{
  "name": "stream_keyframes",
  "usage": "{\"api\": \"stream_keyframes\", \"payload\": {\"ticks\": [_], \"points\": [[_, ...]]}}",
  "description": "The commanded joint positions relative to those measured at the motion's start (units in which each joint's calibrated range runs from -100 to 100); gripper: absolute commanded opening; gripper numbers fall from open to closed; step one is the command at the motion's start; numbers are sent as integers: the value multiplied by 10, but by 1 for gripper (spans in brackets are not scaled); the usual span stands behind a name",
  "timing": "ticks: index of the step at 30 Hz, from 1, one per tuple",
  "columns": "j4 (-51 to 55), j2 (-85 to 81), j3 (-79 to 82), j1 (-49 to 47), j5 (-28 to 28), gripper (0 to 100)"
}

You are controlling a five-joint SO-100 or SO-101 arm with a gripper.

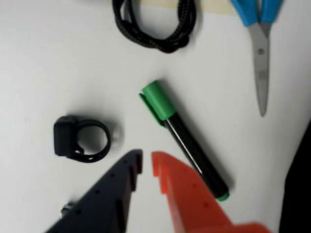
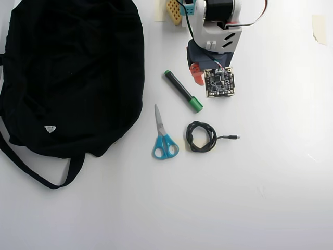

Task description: Put the green marker into the black bag

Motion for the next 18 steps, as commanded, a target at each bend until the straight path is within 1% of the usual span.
{"api": "stream_keyframes", "payload": {"ticks": [1,5,13,18], "points": [[21,-29,-10,4,42,2],[36,-29,3,17,74,2],[30,-29,45,47,118,2],[24,-28,50,55,127,2]]}}
